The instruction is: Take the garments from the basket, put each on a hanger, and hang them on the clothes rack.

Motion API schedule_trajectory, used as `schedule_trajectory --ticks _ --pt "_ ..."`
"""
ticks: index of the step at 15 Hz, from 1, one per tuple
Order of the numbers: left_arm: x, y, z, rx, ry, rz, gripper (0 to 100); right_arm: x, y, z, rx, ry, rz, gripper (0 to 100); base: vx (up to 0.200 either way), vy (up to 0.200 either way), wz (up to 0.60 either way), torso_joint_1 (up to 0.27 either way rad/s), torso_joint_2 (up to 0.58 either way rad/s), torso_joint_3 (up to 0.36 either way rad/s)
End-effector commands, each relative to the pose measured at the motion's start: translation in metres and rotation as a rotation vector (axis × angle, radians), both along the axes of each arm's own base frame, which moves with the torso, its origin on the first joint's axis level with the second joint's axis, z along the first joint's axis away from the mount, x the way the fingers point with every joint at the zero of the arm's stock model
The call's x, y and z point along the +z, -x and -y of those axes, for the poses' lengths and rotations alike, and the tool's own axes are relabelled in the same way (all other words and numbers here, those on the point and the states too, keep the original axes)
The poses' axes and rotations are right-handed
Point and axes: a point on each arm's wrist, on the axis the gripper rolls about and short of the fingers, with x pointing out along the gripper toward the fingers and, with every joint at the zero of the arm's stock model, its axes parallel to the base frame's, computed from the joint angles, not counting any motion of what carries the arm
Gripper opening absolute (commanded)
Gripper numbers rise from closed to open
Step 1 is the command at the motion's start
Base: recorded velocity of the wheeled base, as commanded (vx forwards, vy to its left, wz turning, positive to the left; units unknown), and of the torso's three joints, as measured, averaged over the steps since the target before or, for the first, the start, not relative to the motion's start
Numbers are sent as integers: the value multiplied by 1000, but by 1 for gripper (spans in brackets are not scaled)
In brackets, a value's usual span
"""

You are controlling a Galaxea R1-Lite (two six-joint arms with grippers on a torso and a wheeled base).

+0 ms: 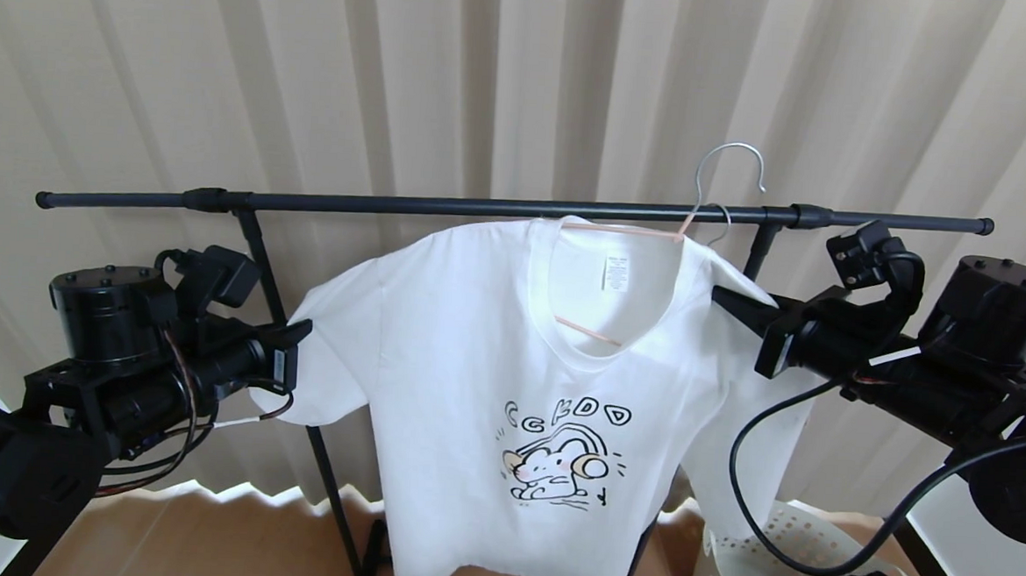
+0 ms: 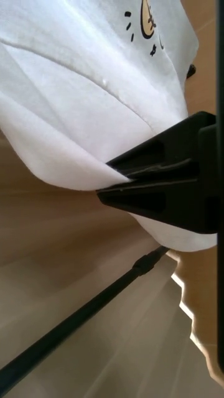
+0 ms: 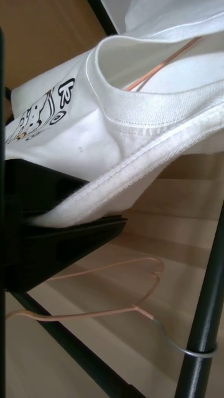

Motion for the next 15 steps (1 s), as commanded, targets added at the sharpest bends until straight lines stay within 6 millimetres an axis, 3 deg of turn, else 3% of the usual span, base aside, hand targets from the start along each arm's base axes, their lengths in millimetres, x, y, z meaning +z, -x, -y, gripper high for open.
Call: schedule_trajectory --ticks 1,2,7,11,15 --pt "-1 0 0 -1 0 -4 0 -1 0 0 1 0 -2 0 0 0 0 0 0 0" --pt "-1 1 0 -2 0 -5 100 -1 0 0 2 0 -3 0 0 0 0 0 0 0" --pt "-2 9 2 -76 18 18 100 -6 0 -3 10 5 -21 0 0 0 0 0 0 0" --pt "23 36 4 -188 49 90 100 -18 2 -12 61 13 -61 0 0 0 0 0 0 0" --pt "63 80 29 -326 111 116 100 -25 9 -23 128 20 -92 0 0 0 0 0 0 0"
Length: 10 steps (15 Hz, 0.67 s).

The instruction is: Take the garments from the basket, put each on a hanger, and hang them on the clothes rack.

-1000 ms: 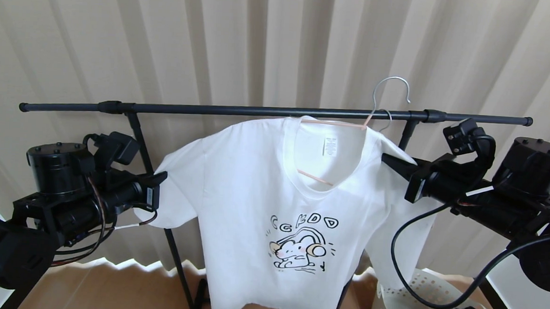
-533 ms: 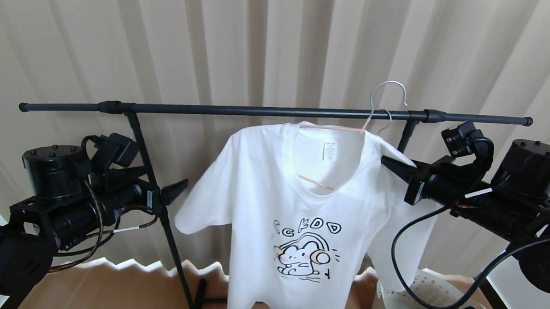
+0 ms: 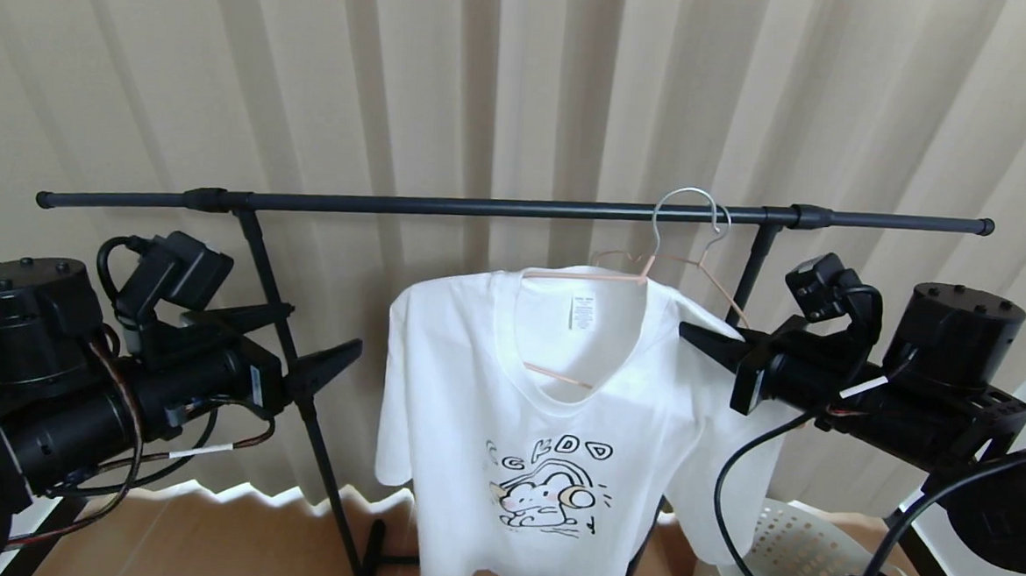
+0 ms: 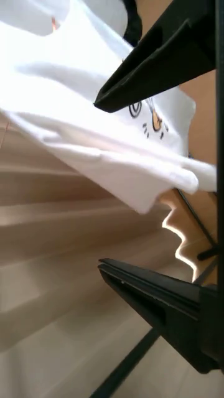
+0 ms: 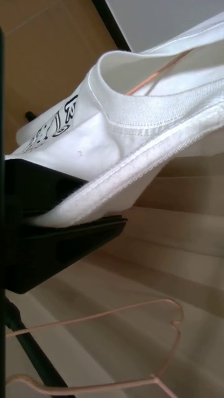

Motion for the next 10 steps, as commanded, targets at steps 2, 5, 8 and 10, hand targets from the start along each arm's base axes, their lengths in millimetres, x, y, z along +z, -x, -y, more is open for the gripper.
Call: schedule_trajectory --ticks 2,5,8,10 --pt "42 35 15 -97 38 31 100 -6 3 -4 35 4 -23 0 0 0 0 0 0 0" --pt "65 29 27 -136 24 -28 100 -12 3 -9 60 10 -39 0 0 0 0 0 0 0" --pt "79 25 39 -178 -1 -89 100 -11 4 -10 66 10 -39 0 0 0 0 0 0 0" --pt "81 0 53 -204 -57 -167 100 -10 7 -10 97 6 -37 0 0 0 0 0 0 0"
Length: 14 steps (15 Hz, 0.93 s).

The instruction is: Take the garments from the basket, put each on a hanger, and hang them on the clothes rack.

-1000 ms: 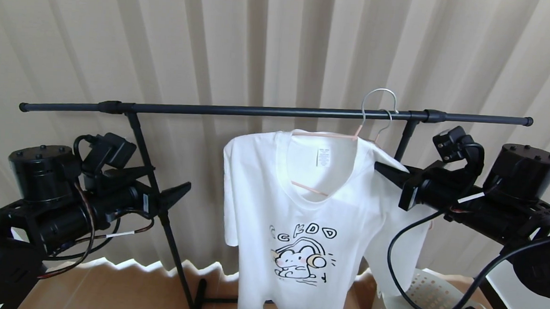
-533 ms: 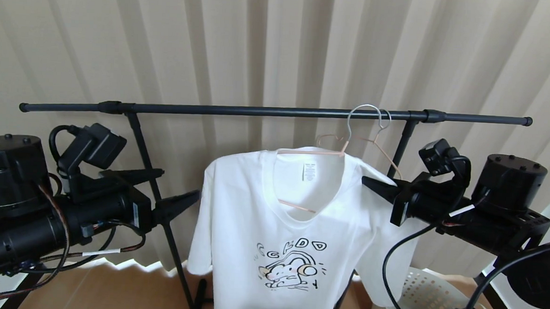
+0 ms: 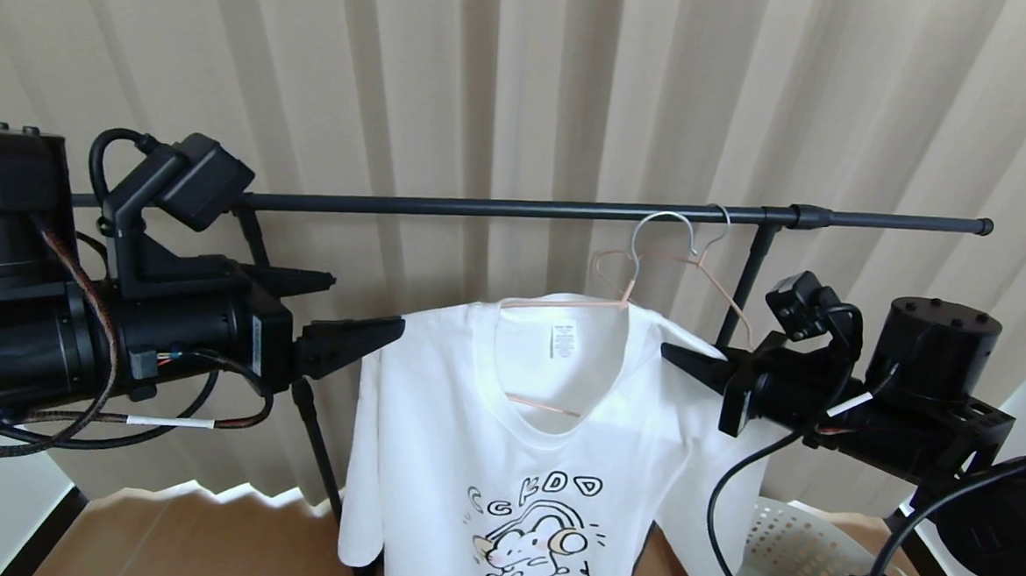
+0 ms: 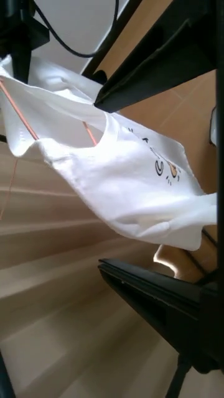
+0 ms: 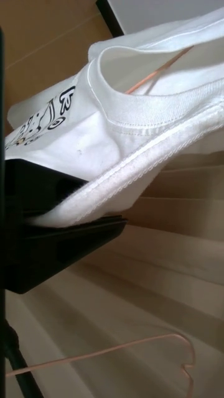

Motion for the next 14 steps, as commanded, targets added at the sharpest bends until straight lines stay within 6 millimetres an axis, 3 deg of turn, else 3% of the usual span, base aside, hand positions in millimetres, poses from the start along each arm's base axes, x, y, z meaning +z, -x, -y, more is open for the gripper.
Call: schedule_trajectory --ticks 1,6,9,14 --pt "8 -29 19 -37 -57 -58 100 1 2 0 10 -1 3 0 0 0 0 0 0 0" --pt "23 -44 38 -212 -191 -152 100 1 5 -6 49 6 14 0 0 0 0 0 0 0" --pt "19 -59 51 -252 -223 -154 100 2 7 -10 63 11 21 0 0 0 0 0 0 0" --pt "10 -56 65 -423 -266 -93 100 9 17 -13 87 10 44 0 0 0 0 0 0 0"
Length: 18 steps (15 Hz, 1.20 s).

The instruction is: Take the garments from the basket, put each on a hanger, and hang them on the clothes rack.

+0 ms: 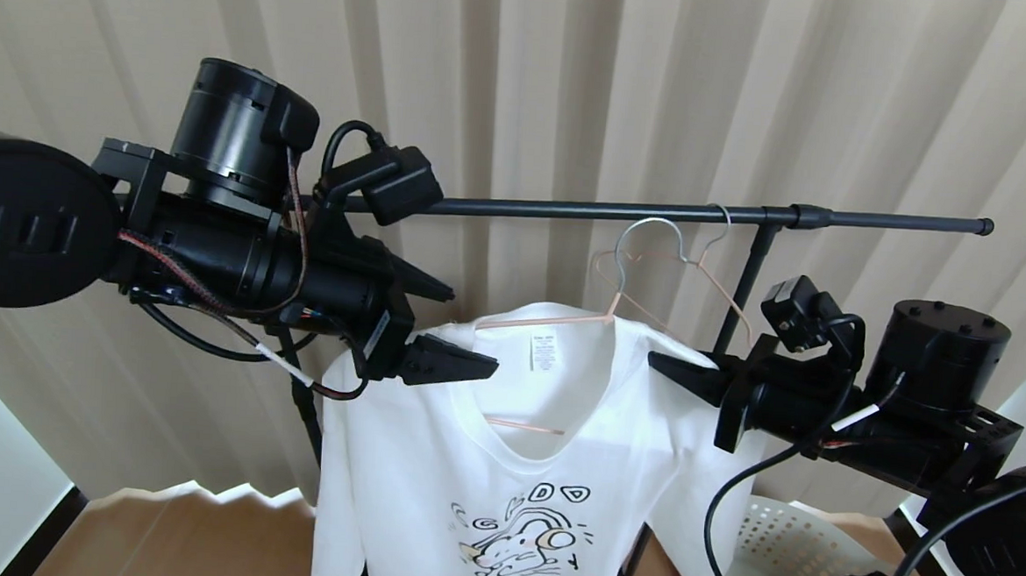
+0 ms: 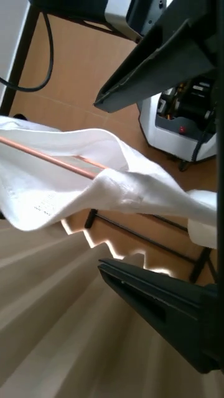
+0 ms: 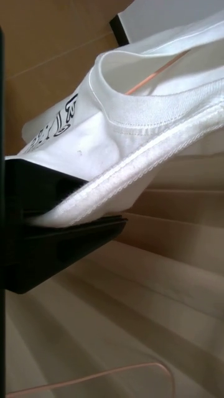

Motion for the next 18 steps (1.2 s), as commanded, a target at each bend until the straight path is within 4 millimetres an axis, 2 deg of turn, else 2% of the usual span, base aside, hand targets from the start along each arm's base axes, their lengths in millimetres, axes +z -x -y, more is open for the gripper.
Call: schedule_trajectory --ticks 1,8,15,16,18 --pt "-11 -3 5 -34 -29 -5 100 6 6 -3 17 -6 20 0 0 0 0 0 0 0" --pt "-21 3 14 -108 -71 26 100 10 8 -3 17 -11 35 0 0 0 0 0 0 0" --pt "-22 1 13 -56 -107 41 100 11 8 -3 17 -12 37 0 0 0 0 0 0 0" --pt "-24 0 15 -48 -119 40 0 11 8 -3 17 -12 37 0 0 0 0 0 0 0" --pt "-25 -1 15 -46 -122 37 0 11 8 -3 17 -12 37 0 0 0 0 0 0 0"
